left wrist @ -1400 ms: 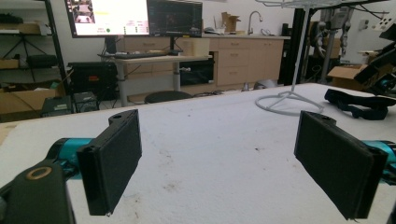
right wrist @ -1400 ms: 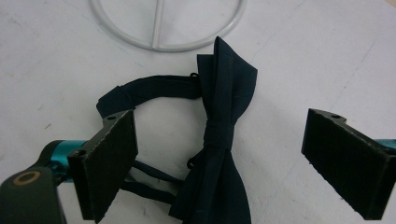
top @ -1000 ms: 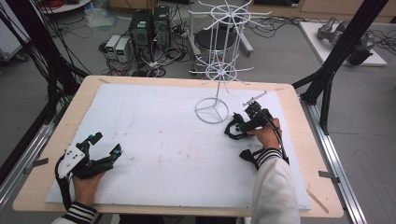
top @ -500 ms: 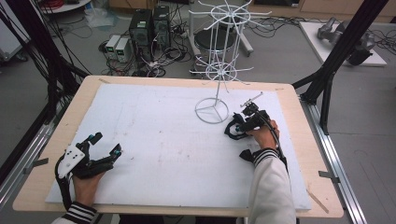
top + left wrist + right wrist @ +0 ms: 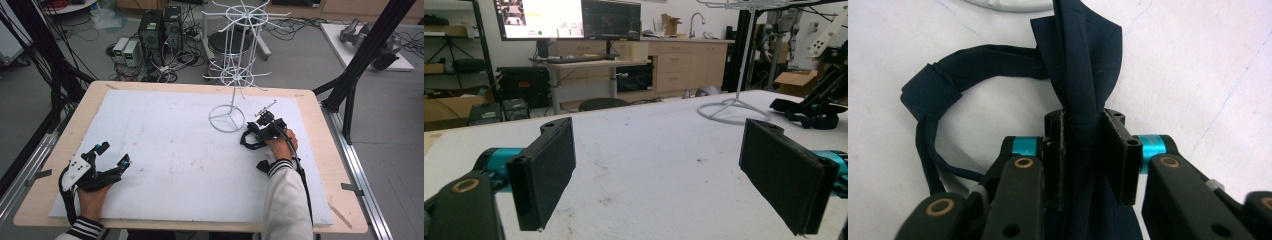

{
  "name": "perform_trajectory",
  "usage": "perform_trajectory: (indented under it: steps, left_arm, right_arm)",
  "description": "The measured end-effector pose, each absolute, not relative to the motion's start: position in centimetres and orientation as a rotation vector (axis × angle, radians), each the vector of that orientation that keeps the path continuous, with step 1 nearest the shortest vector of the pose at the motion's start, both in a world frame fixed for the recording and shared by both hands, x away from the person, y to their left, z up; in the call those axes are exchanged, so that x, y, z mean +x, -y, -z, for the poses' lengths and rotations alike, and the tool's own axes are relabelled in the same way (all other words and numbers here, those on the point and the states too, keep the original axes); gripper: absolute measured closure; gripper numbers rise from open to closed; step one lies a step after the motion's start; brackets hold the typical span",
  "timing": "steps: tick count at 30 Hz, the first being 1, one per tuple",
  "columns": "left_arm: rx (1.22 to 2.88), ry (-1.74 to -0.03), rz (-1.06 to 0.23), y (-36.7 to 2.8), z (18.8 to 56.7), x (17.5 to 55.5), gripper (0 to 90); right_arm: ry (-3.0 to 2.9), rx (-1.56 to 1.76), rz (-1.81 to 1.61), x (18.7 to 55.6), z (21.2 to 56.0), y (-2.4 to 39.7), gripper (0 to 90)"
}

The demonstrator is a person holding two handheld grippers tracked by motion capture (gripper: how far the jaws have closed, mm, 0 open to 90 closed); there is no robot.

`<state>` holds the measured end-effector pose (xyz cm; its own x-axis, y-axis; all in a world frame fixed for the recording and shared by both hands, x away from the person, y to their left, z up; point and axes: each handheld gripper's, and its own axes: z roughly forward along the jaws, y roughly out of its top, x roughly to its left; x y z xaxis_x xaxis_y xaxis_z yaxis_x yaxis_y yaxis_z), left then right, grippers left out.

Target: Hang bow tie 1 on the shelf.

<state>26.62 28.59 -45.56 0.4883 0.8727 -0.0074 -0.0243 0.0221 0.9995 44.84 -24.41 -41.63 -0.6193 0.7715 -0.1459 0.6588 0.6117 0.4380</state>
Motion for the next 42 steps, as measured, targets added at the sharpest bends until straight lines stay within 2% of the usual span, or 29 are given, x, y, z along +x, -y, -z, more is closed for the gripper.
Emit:
perform_trajectory:
  steps: [42]
  left_arm:
    - [1.373,-0.815,-0.832,-28.6,45.6,26.6,15.4]
  right_arm:
    - [-2.429,1.167,-0.811,42.9,37.9,26.2,73.8]
